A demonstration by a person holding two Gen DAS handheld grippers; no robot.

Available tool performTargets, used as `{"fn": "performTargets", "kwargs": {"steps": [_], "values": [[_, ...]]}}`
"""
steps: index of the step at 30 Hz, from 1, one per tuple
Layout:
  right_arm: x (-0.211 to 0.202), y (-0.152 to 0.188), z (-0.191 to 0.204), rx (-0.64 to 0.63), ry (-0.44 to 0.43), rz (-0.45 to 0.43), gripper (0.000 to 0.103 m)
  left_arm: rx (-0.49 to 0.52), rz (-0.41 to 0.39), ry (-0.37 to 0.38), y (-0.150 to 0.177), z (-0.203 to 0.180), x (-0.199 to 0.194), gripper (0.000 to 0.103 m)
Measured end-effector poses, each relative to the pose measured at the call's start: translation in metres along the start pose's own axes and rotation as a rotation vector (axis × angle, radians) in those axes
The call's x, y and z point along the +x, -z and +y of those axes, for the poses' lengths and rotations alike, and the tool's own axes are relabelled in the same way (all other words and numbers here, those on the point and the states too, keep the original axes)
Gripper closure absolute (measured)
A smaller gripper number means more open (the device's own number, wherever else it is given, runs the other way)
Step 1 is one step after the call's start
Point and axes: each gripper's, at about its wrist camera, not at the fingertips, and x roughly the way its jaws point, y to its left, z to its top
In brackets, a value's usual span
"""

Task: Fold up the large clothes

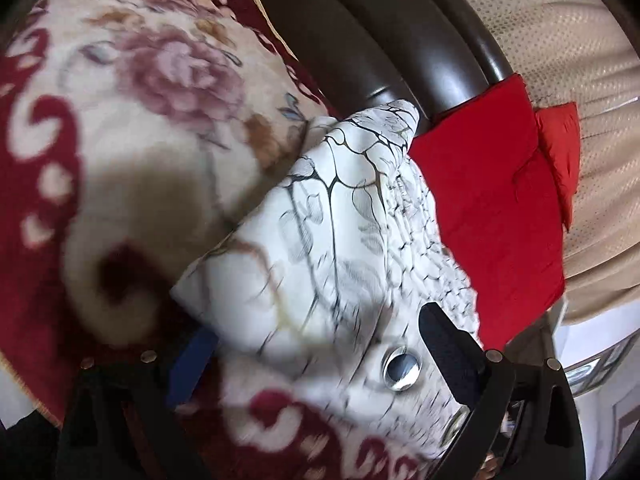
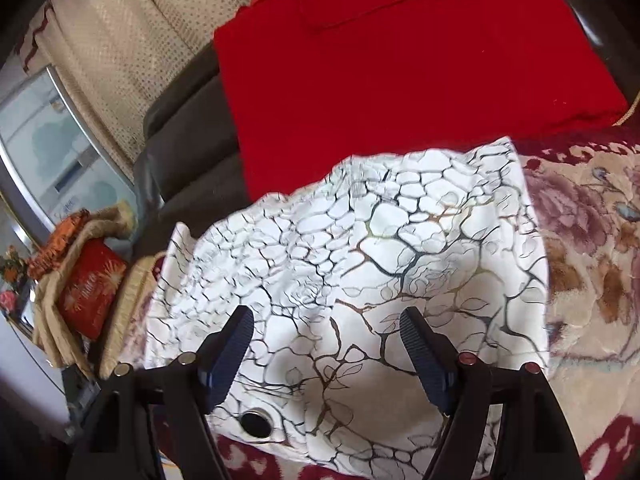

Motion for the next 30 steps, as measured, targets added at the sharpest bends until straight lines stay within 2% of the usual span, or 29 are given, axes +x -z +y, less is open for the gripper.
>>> {"fn": "performTargets", "kwargs": {"steps": [4, 6, 8, 10, 13, 15, 19, 20, 22, 25, 26, 27, 28, 30], "values": [[0.02, 0.001, -0.006, 0.05, -0.009, 0.062, 0.025, -0.024, -0.004, 0.078, -0.005, -0.005, 0.012, 0.006], [0.027, 0.0, -0.008, 0.069, -0.01, 0.082, 0.025, 0.025, -0.018, 0.118, -0.005, -0.013, 0.012, 0.006], [0.034, 0.0, -0.01, 0.073, 0.0, 0.093, 0.027, 0.101, -0.03, 0.104, -0.004, -0.025, 0.015, 0.022], [0.039, 0.002, -0.011, 0.077, 0.017, 0.111, 0.028, 0.137, -0.039, 0.096, -0.003, -0.029, 0.016, 0.028], [0.041, 0.003, -0.011, 0.075, 0.028, 0.118, 0.029, 0.088, -0.03, 0.128, -0.009, -0.024, 0.022, 0.028], [0.04, 0.004, -0.011, 0.072, 0.027, 0.119, 0.029, 0.039, -0.013, 0.159, -0.016, -0.019, 0.03, 0.021], [0.039, 0.004, -0.015, 0.091, 0.012, 0.125, 0.031, -0.015, 0.032, 0.214, -0.024, -0.011, 0.042, 0.024], [0.039, 0.004, -0.017, 0.094, 0.008, 0.128, 0.032, 0.001, 0.034, 0.207, -0.024, -0.012, 0.044, 0.039], [0.037, 0.004, -0.019, 0.095, 0.004, 0.132, 0.032, 0.029, 0.044, 0.181, -0.022, -0.012, 0.048, 0.063], [0.035, 0.004, -0.023, 0.098, -0.001, 0.141, 0.037, 0.049, 0.026, 0.172, -0.019, -0.018, 0.041, 0.075], [0.033, 0.003, -0.025, 0.11, -0.004, 0.141, 0.043, 0.091, 0.01, 0.155, -0.017, -0.027, 0.036, 0.078], [0.031, 0.001, -0.027, 0.121, -0.01, 0.137, 0.058, 0.124, 0.001, 0.141, -0.016, -0.035, 0.032, 0.079], [0.026, -0.002, -0.032, 0.138, -0.029, 0.125, 0.065, 0.162, -0.007, 0.127, -0.016, -0.046, 0.028, 0.081], [0.016, -0.008, -0.039, 0.163, -0.061, 0.081, 0.066, 0.256, -0.018, 0.111, -0.016, -0.076, 0.016, 0.083]]}}
